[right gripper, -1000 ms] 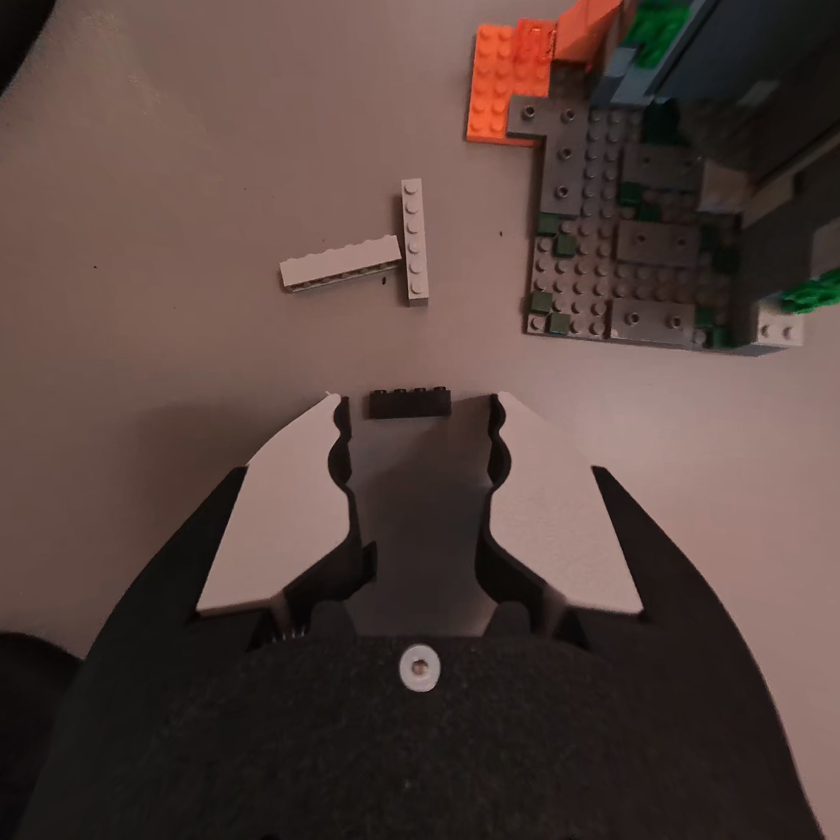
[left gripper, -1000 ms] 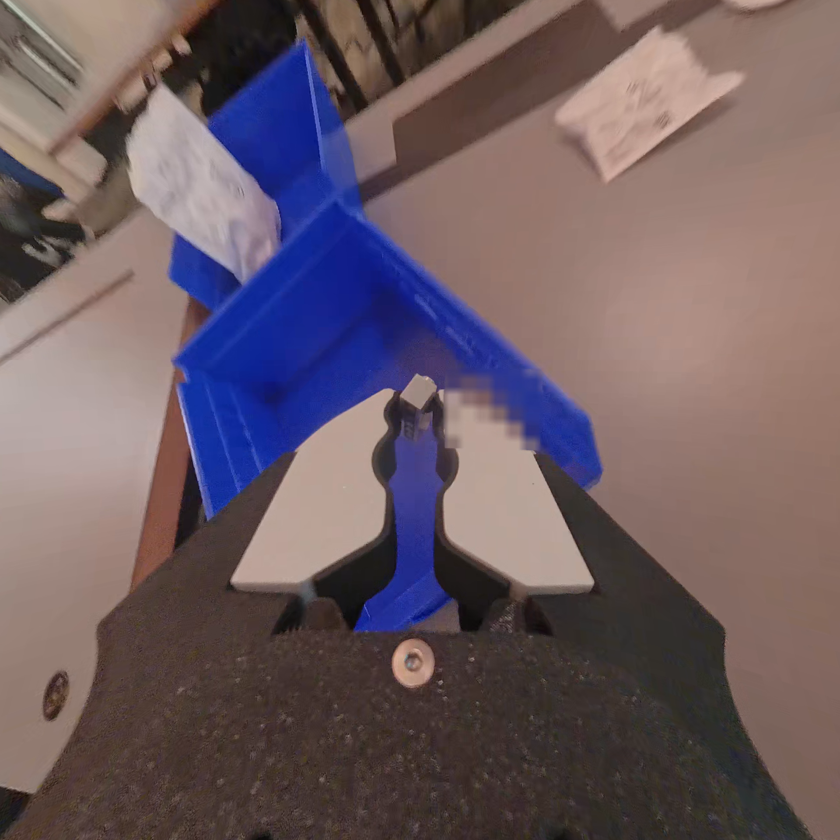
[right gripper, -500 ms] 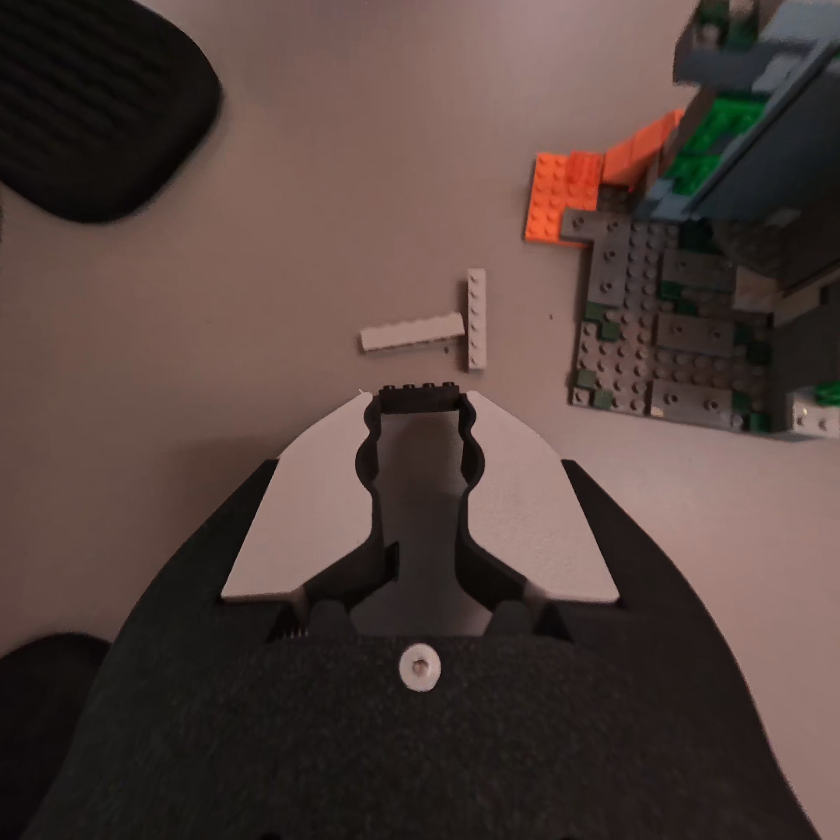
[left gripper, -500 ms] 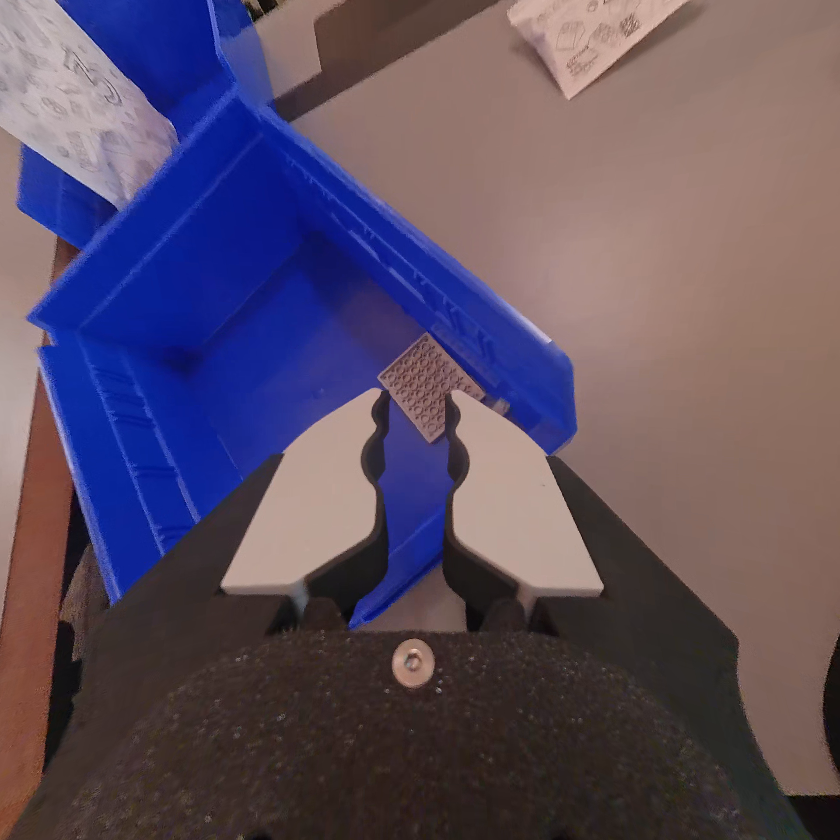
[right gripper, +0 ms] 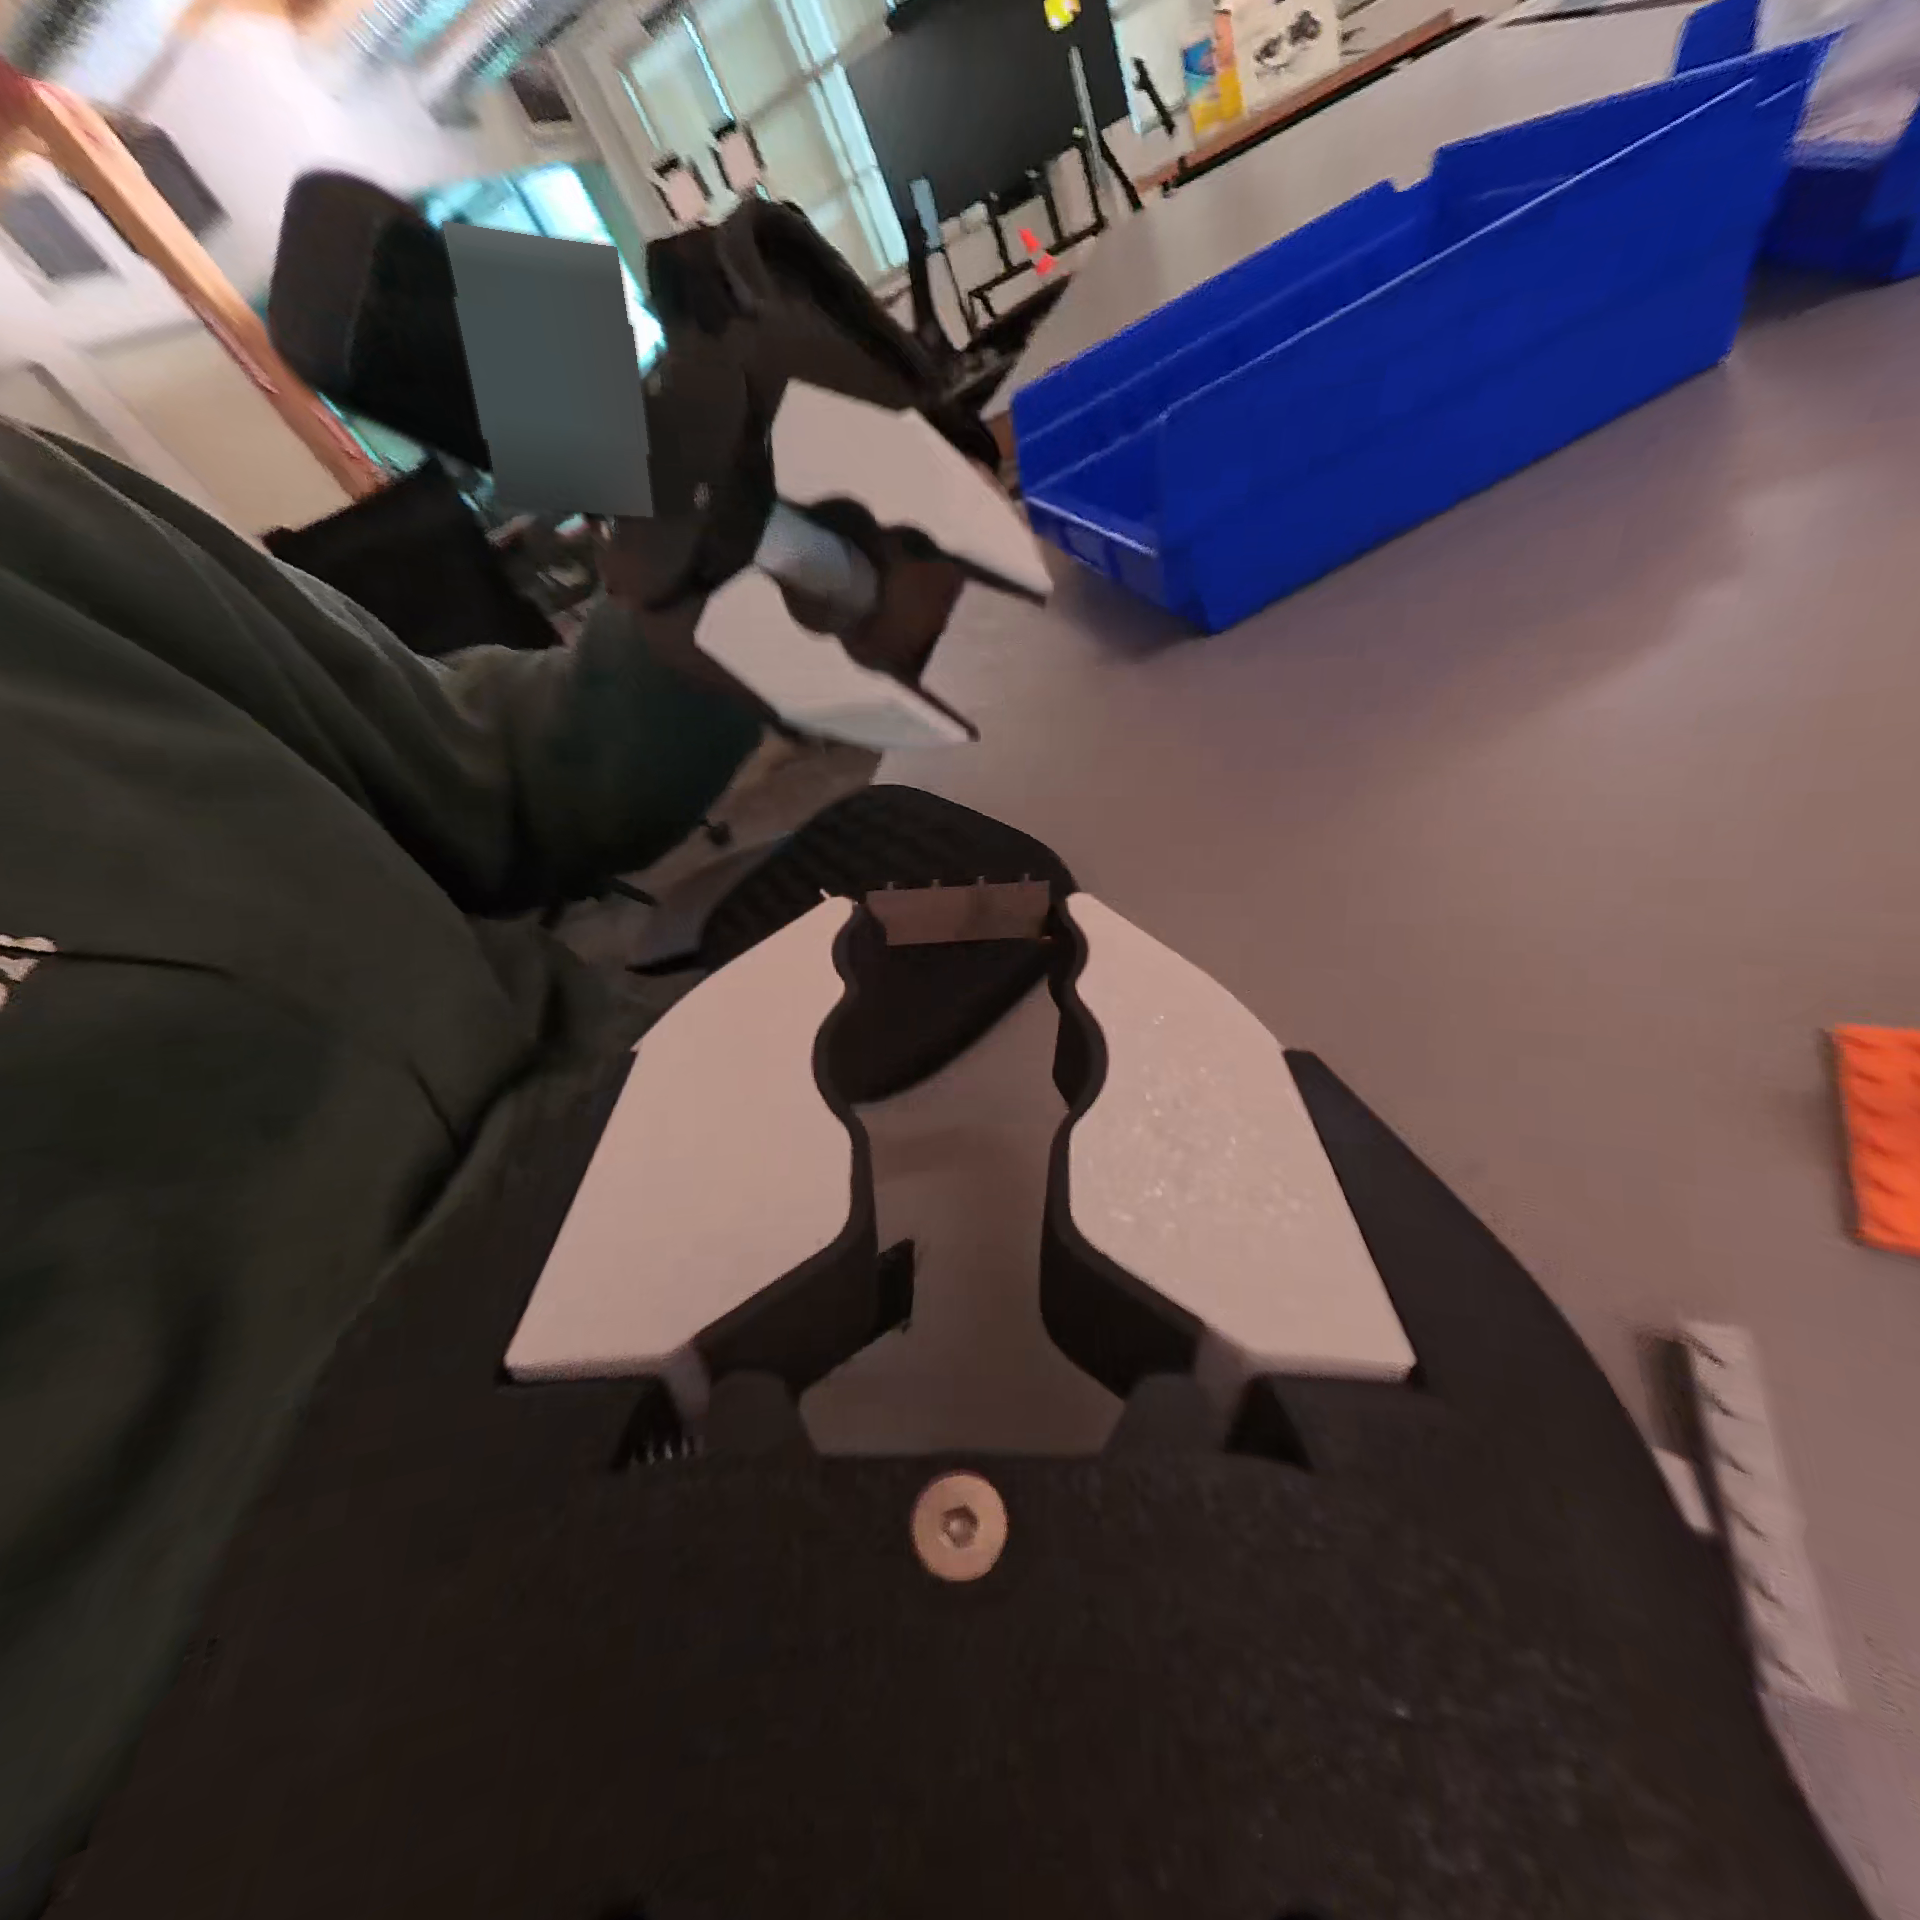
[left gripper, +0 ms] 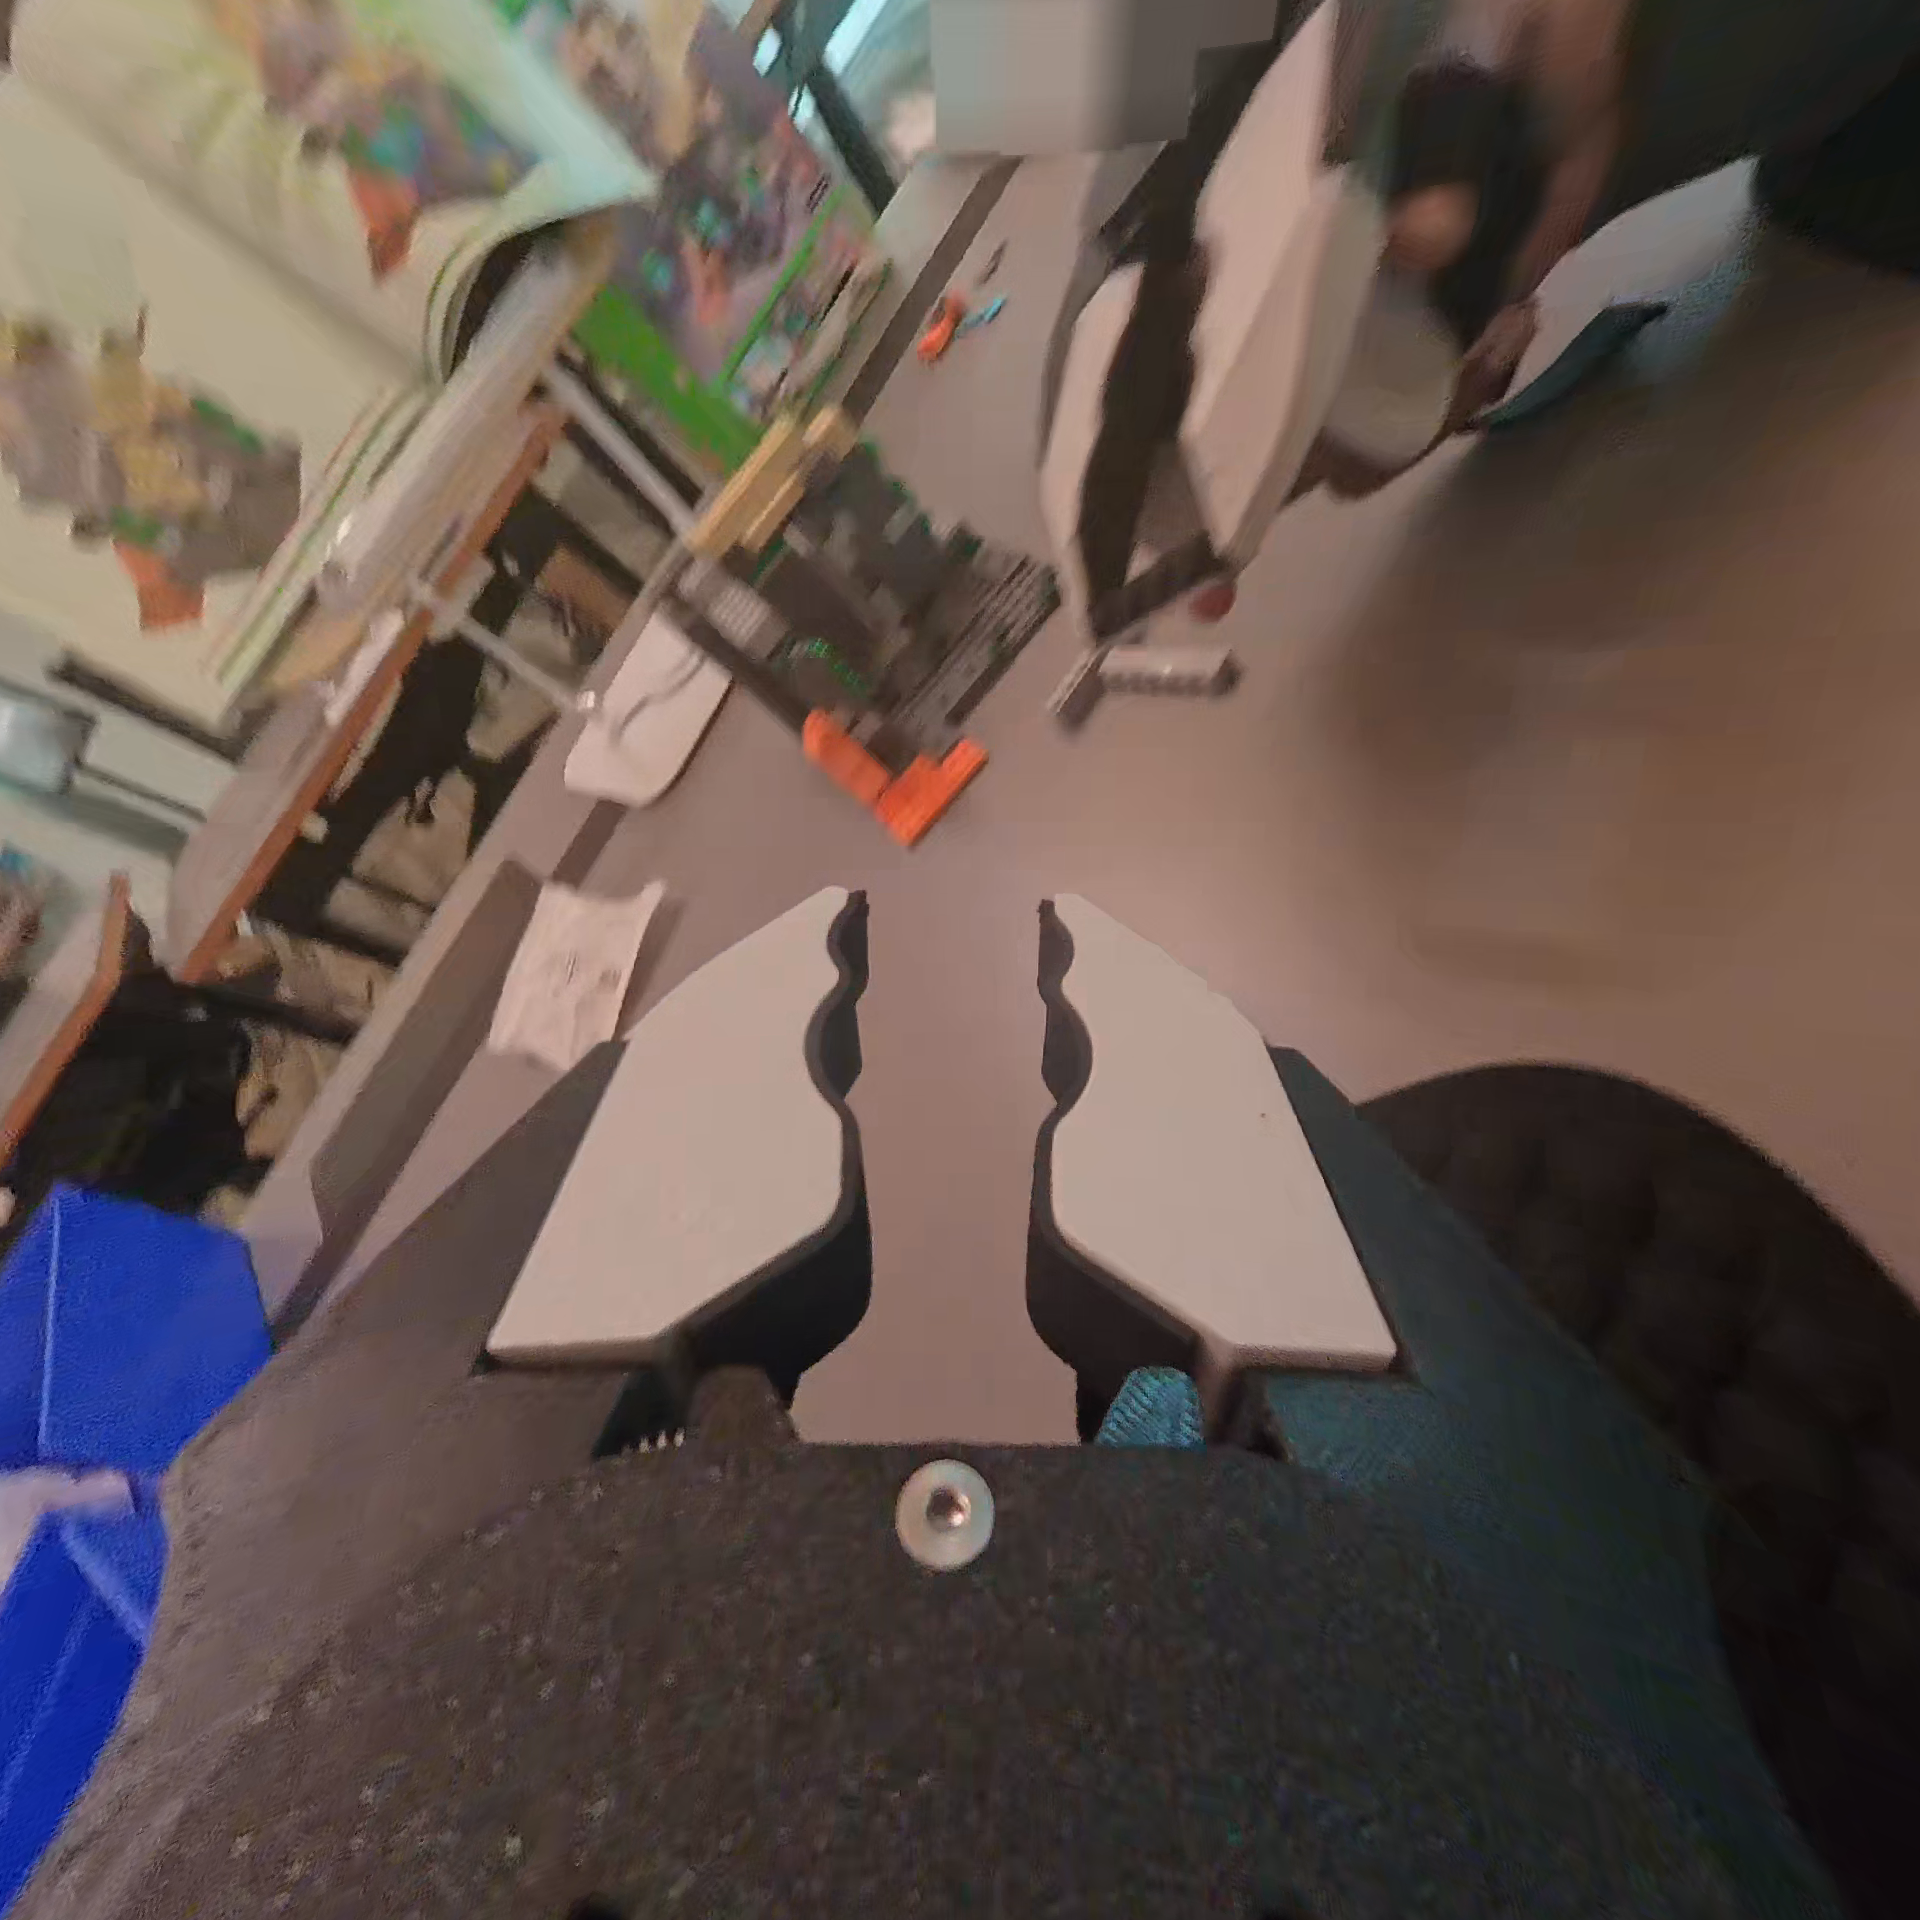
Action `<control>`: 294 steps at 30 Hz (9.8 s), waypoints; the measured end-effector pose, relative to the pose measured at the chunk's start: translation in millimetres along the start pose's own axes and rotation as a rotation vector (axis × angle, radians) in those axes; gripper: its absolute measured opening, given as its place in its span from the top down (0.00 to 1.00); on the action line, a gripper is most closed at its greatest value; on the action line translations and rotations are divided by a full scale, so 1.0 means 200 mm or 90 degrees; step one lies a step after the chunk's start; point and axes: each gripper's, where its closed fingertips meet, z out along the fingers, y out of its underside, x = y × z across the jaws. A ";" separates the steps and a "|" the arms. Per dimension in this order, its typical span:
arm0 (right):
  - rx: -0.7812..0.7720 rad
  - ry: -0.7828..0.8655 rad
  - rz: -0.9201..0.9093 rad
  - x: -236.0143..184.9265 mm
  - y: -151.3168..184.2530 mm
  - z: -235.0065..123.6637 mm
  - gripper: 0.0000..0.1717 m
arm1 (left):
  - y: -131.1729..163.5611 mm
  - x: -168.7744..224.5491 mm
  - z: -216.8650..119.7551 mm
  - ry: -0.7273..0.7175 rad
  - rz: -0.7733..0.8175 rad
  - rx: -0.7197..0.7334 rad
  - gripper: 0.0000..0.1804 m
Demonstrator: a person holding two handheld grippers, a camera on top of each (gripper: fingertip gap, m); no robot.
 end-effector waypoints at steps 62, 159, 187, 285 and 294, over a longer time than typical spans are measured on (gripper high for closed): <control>-0.276 0.261 -0.139 0.38 0.28 -0.18 0.71 | 0.60 -0.68 -0.51 -0.214 -0.346 -0.164 0.88; -0.140 0.049 -0.053 0.03 0.17 0.12 0.96 | -0.04 0.27 0.15 0.170 0.142 -0.029 0.93; -0.042 0.299 0.009 0.46 0.03 -0.39 0.86 | 1.05 -0.67 -0.49 -0.215 -0.388 -0.377 0.93; -0.300 0.328 0.142 1.14 -0.49 -0.47 0.91 | -0.03 -0.57 1.22 0.057 -0.394 0.038 0.96; -0.233 0.352 0.079 1.04 -0.55 -0.53 0.91 | -0.04 -0.57 1.20 0.078 -0.391 0.051 0.95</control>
